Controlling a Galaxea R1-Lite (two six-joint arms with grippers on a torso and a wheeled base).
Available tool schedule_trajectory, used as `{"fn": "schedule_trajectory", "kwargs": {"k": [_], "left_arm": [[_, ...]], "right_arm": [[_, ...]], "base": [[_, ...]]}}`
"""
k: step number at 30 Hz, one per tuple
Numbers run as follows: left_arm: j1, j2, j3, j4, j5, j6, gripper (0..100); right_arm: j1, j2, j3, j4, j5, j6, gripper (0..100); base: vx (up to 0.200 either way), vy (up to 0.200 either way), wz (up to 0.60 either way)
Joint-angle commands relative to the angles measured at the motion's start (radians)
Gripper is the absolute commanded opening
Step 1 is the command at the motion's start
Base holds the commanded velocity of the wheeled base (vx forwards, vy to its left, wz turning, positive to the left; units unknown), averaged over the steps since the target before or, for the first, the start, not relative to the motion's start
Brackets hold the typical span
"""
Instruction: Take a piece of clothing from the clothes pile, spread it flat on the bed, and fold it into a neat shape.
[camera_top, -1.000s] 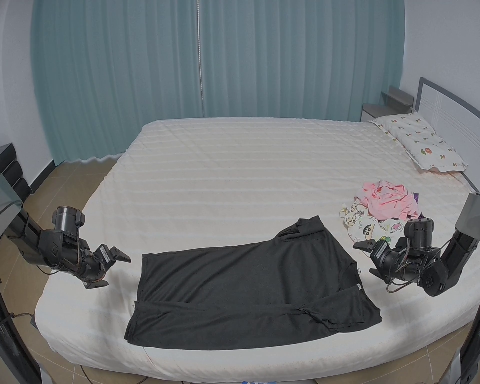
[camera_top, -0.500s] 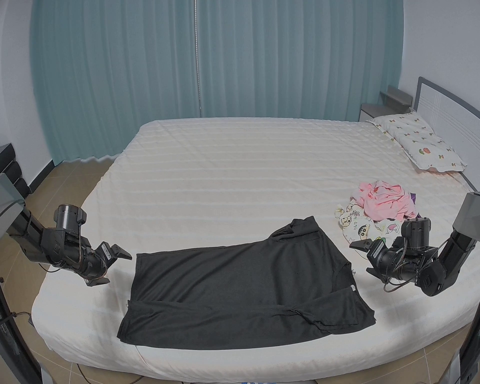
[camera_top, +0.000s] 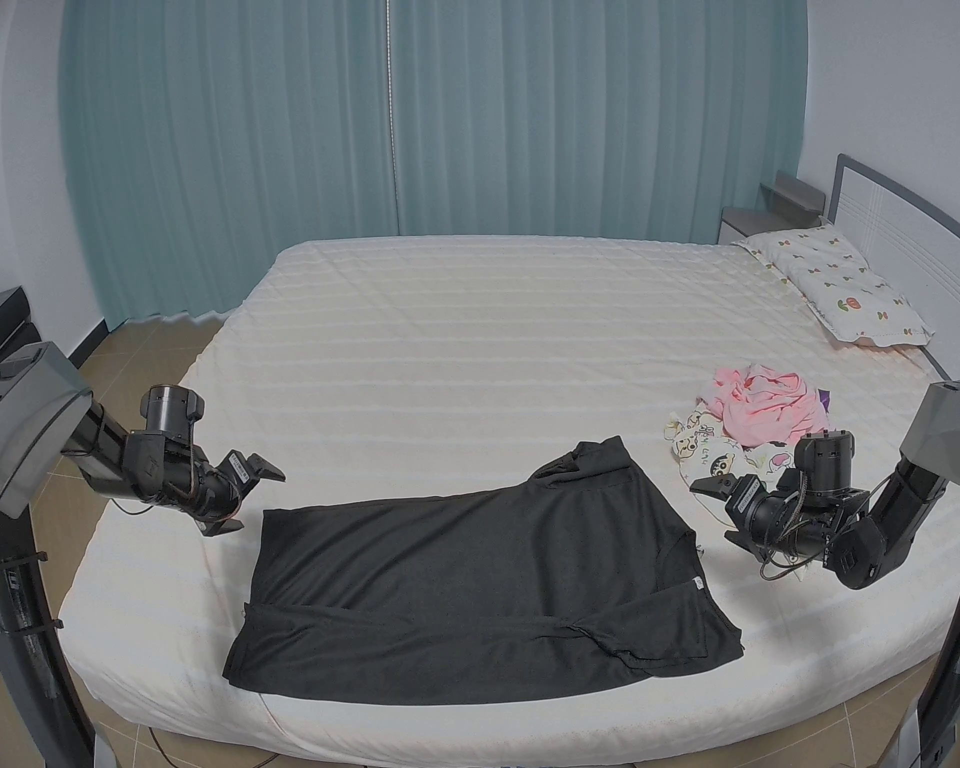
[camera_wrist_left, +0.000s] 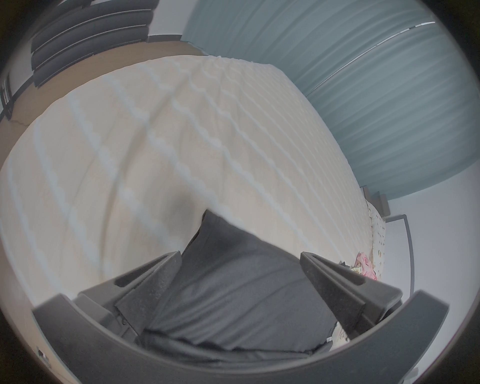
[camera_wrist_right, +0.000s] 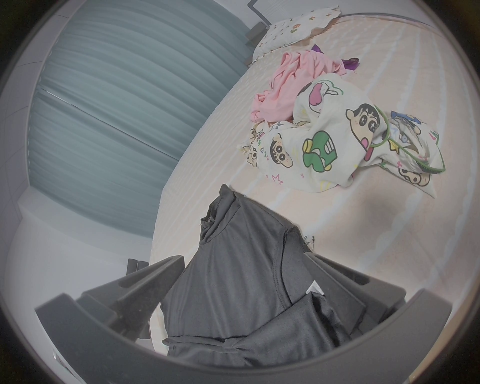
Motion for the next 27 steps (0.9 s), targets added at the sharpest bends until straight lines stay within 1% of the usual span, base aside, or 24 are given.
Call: {"fn": "schedule_trajectory", "kwargs": {"k": [1, 3, 4, 5, 6, 7, 9, 10, 12, 18, 27], "left_arm": [[0.008, 0.162, -0.147, 0.004, -0.006, 0.102, 100], [0.014, 0.178, -0.158, 0.002, -0.009, 0.147, 100], [0.016, 0.203, -0.175, 0.001, -0.009, 0.199, 100], [0.016, 0.203, -0.175, 0.001, -0.009, 0.199, 100], [0.017, 0.224, -0.193, 0.001, -0.012, 0.239, 100], [0.017, 0.241, -0.209, 0.002, -0.022, 0.259, 100], [0.016, 0.248, -0.215, 0.001, -0.037, 0.262, 100], [0.016, 0.254, -0.221, -0.003, -0.074, 0.263, 100], [0.014, 0.257, -0.232, -0.003, -0.092, 0.265, 100], [0.013, 0.278, -0.268, 0.001, -0.092, 0.263, 100], [0.022, 0.284, -0.265, 0.002, -0.081, 0.266, 100]], "right_arm": [[0.019, 0.042, -0.053, 0.025, -0.002, -0.017, 100], [0.019, 0.053, -0.065, 0.037, -0.002, -0.023, 100], [0.021, 0.064, -0.079, 0.045, -0.002, -0.032, 100], [0.021, 0.064, -0.079, 0.045, -0.002, -0.032, 100], [0.021, 0.076, -0.092, 0.049, -0.006, -0.039, 100], [0.021, 0.09, -0.102, 0.049, -0.019, -0.043, 100], [0.022, 0.098, -0.11, 0.049, -0.027, -0.046, 100], [0.029, 0.11, -0.118, 0.049, -0.036, -0.052, 100], [0.029, 0.118, -0.121, 0.049, -0.036, -0.06, 100], [0.039, 0.125, -0.141, 0.051, -0.036, -0.071, 100], [0.044, 0.148, -0.181, 0.051, -0.036, -0.085, 100]], "base": [[0.0, 0.0, 0.0], [0.0, 0.0, 0.0], [0.0, 0.0, 0.0], [0.0, 0.0, 0.0], [0.0, 0.0, 0.0], [0.0, 0.0, 0.0], [0.0, 0.0, 0.0], [0.0, 0.0, 0.0], [0.0, 0.0, 0.0], [0.0, 0.0, 0.0], [0.0, 0.0, 0.0]]}}
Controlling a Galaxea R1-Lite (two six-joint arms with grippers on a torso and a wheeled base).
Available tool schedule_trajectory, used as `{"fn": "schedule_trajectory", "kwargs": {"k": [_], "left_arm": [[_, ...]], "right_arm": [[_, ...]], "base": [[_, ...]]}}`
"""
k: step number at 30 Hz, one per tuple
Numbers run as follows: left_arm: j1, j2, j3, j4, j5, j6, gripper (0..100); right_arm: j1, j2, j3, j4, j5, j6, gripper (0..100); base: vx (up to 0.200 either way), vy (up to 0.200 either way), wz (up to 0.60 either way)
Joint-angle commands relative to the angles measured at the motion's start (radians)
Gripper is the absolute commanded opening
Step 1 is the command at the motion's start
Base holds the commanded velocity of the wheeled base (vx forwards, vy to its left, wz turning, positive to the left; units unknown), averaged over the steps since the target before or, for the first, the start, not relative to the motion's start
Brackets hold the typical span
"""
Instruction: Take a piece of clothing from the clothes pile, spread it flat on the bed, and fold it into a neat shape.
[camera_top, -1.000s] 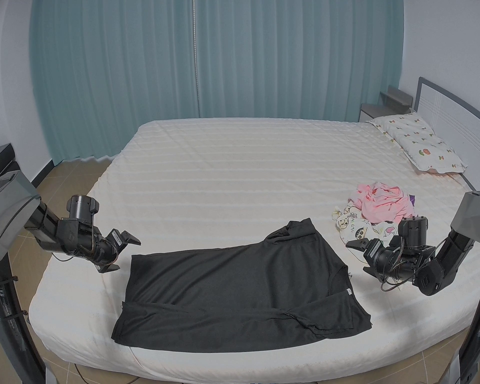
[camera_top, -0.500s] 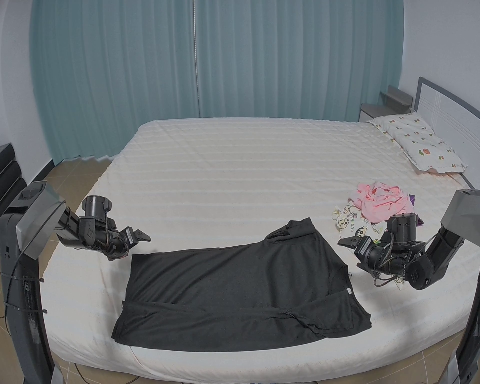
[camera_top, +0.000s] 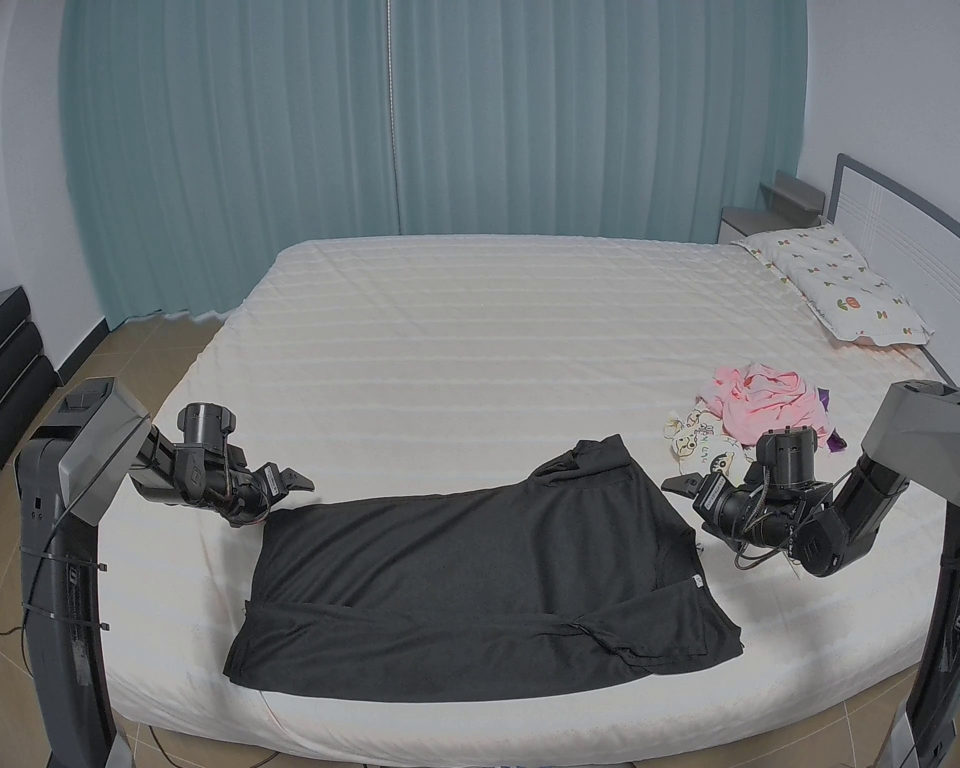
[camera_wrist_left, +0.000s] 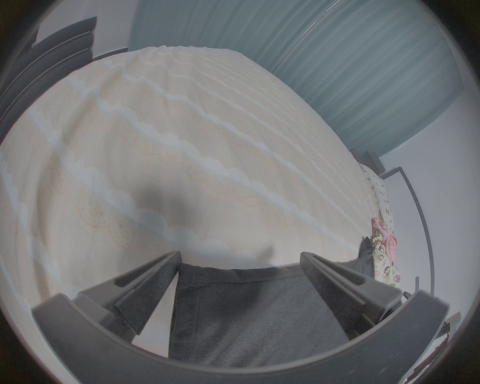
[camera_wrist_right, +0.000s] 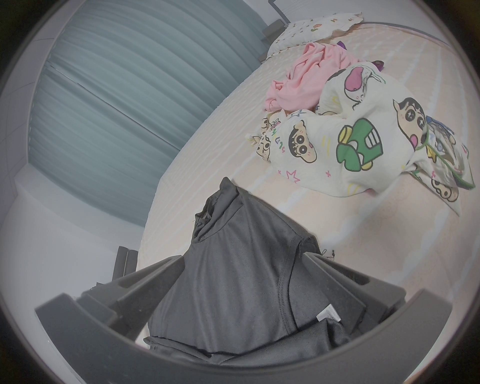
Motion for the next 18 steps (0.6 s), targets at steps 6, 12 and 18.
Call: {"fn": "schedule_trajectory", "kwargs": {"k": [6, 12, 18], "left_arm": [[0.021, -0.004, 0.012, 0.002, 0.0, -0.001, 100], [0.02, -0.006, 0.028, 0.002, -0.001, -0.002, 100], [0.014, 0.002, 0.034, 0.002, -0.004, -0.005, 100]], "right_arm": [[0.002, 0.032, -0.022, 0.0, 0.002, -0.002, 100], [0.002, 0.045, -0.027, -0.002, 0.002, -0.002, 100], [0.004, 0.047, -0.039, 0.0, 0.002, -0.003, 100]], "base": [[0.0, 0.0, 0.0], [0.0, 0.0, 0.0], [0.0, 0.0, 0.0]]}}
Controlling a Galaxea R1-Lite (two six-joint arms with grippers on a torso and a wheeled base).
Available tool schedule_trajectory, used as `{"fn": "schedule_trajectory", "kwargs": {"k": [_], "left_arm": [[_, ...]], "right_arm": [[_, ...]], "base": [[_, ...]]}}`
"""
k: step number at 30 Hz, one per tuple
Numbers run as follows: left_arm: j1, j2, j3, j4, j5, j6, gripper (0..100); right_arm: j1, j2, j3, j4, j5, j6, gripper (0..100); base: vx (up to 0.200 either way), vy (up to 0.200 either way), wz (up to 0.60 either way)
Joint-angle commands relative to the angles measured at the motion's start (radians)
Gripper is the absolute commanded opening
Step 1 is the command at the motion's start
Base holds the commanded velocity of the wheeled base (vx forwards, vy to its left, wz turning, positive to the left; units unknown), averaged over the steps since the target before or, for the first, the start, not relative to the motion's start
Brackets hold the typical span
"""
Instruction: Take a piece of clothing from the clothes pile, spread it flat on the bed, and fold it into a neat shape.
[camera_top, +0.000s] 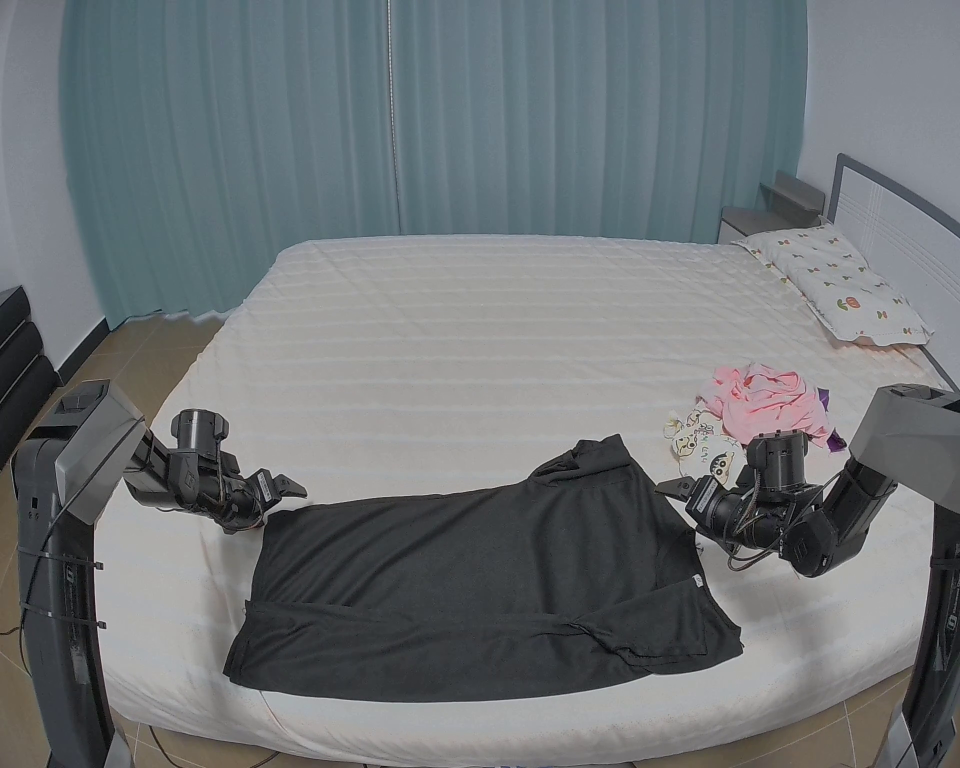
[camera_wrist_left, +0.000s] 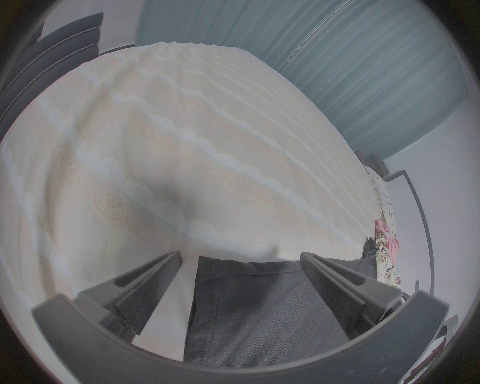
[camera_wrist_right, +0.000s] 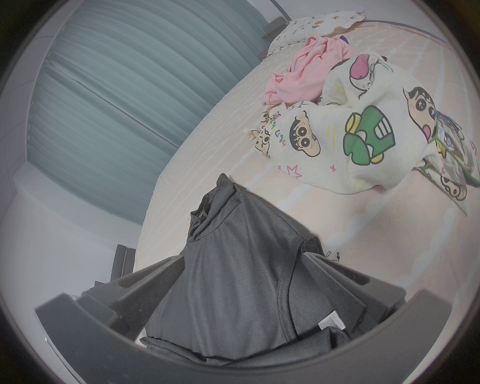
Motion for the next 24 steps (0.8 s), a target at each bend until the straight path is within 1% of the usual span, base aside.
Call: {"fn": "schedule_trajectory", "kwargs": {"k": [1, 5, 6, 9, 16, 19, 20, 21, 23, 24], "left_arm": [[-0.004, 0.004, 0.003, 0.001, -0.001, -0.003, 100], [-0.005, 0.001, 0.006, 0.003, 0.004, -0.005, 100], [-0.005, 0.001, 0.006, 0.003, 0.004, -0.005, 0], [0.002, 0.001, 0.011, 0.001, 0.009, -0.005, 0], [0.004, -0.03, 0.028, 0.001, 0.01, -0.015, 0], [0.004, -0.065, 0.038, -0.001, 0.009, -0.045, 0], [0.004, -0.076, 0.04, 0.001, 0.009, -0.048, 0], [0.004, -0.077, 0.04, 0.001, 0.009, -0.048, 0], [0.002, -0.096, 0.052, 0.001, 0.01, -0.048, 0], [0.002, -0.099, 0.055, 0.001, 0.01, -0.046, 0]], "right_arm": [[0.0, 0.004, -0.008, 0.0, 0.001, -0.001, 100], [-0.003, 0.016, -0.036, 0.009, 0.001, -0.006, 100], [-0.003, 0.016, -0.036, 0.009, 0.001, -0.006, 100], [-0.001, 0.018, -0.068, 0.052, 0.001, -0.006, 100], [0.019, 0.028, -0.106, 0.055, 0.001, -0.008, 100], [0.028, 0.042, -0.138, 0.058, 0.001, -0.044, 100], [0.031, 0.05, -0.14, 0.058, 0.001, -0.066, 100], [0.031, 0.05, -0.14, 0.058, 0.001, -0.069, 100], [0.031, 0.068, -0.166, 0.058, 0.004, -0.123, 100], [0.031, 0.073, -0.174, 0.058, 0.005, -0.129, 100]], "base": [[0.0, 0.0, 0.0], [0.0, 0.0, 0.0], [0.0, 0.0, 0.0], [0.0, 0.0, 0.0], [0.0, 0.0, 0.0], [0.0, 0.0, 0.0], [0.0, 0.0, 0.0], [0.0, 0.0, 0.0], [0.0, 0.0, 0.0], [0.0, 0.0, 0.0]]}}
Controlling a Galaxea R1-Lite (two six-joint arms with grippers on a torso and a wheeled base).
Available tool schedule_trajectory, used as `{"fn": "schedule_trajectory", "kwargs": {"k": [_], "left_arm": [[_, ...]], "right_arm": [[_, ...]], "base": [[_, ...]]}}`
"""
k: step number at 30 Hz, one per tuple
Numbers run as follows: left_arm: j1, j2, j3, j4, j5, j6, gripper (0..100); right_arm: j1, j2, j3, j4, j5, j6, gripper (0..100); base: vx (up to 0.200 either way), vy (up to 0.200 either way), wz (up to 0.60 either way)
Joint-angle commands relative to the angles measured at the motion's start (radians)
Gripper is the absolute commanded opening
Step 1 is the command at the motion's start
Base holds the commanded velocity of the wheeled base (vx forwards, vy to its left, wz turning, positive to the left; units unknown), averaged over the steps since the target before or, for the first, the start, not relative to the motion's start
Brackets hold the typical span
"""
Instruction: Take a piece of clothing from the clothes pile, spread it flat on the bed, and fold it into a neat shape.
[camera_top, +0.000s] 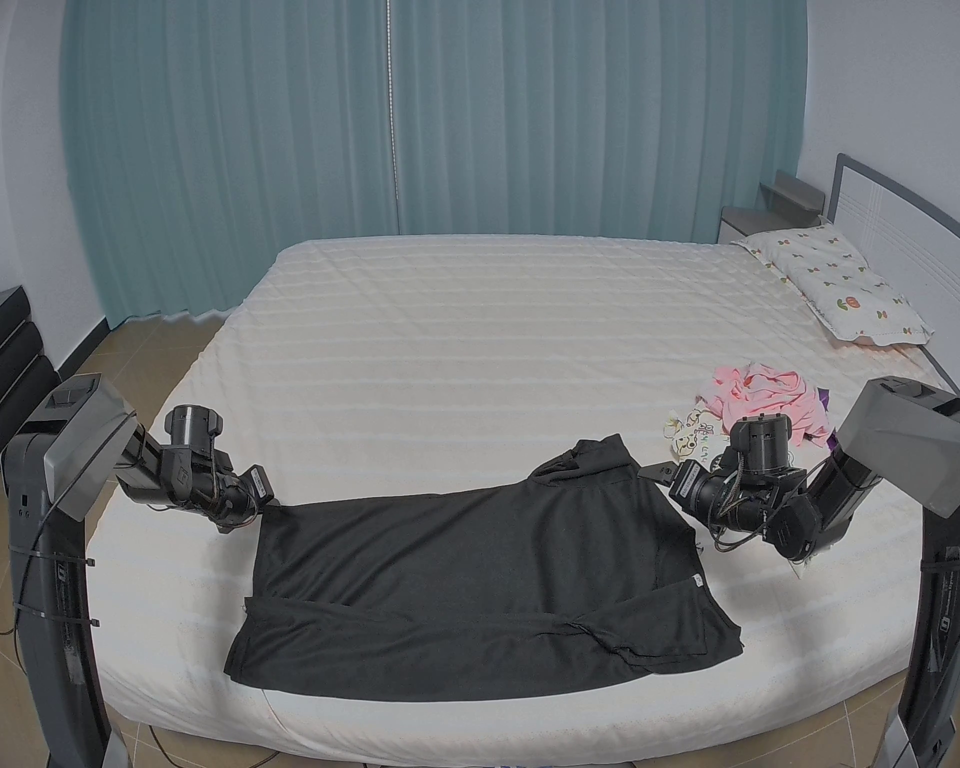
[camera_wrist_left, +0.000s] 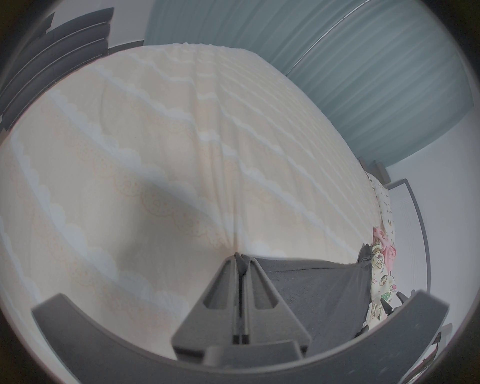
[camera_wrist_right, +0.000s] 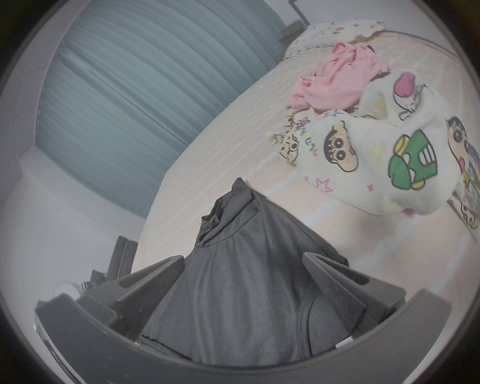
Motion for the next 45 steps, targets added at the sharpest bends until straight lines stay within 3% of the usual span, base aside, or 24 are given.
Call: {"fn": "schedule_trajectory", "kwargs": {"k": [1, 5, 7, 10, 21, 34, 35, 45], "left_arm": [[-0.001, -0.055, 0.028, -0.002, 0.0, -0.001, 0], [-0.004, -0.071, 0.046, -0.002, 0.001, -0.001, 0], [-0.004, -0.088, 0.066, -0.002, 0.001, -0.001, 0], [-0.002, -0.092, 0.077, -0.002, 0.001, -0.001, 0], [-0.004, -0.097, 0.094, -0.003, 0.007, -0.024, 0], [-0.005, -0.095, 0.091, -0.003, 0.007, -0.029, 0], [-0.007, -0.094, 0.091, -0.003, 0.007, -0.029, 0], [-0.005, -0.095, 0.089, -0.003, 0.007, -0.029, 0]], "right_arm": [[0.003, 0.054, -0.061, -0.001, 0.006, -0.05, 100], [0.004, 0.115, -0.127, -0.001, 0.007, -0.124, 100], [-0.009, 0.186, -0.212, 0.001, 0.012, -0.246, 100], [-0.023, 0.221, -0.282, 0.027, 0.032, -0.286, 100], [-0.043, 0.379, -0.557, 0.1, 0.073, -0.339, 100], [-0.043, 0.427, -0.612, 0.09, 0.088, -0.326, 100], [-0.043, 0.427, -0.613, 0.09, 0.093, -0.325, 0], [-0.048, 0.417, -0.601, 0.082, 0.096, -0.32, 0]], "base": [[0.0, 0.0, 0.0], [0.0, 0.0, 0.0], [0.0, 0.0, 0.0], [0.0, 0.0, 0.0], [0.0, 0.0, 0.0], [0.0, 0.0, 0.0], [0.0, 0.0, 0.0], [0.0, 0.0, 0.0]]}}
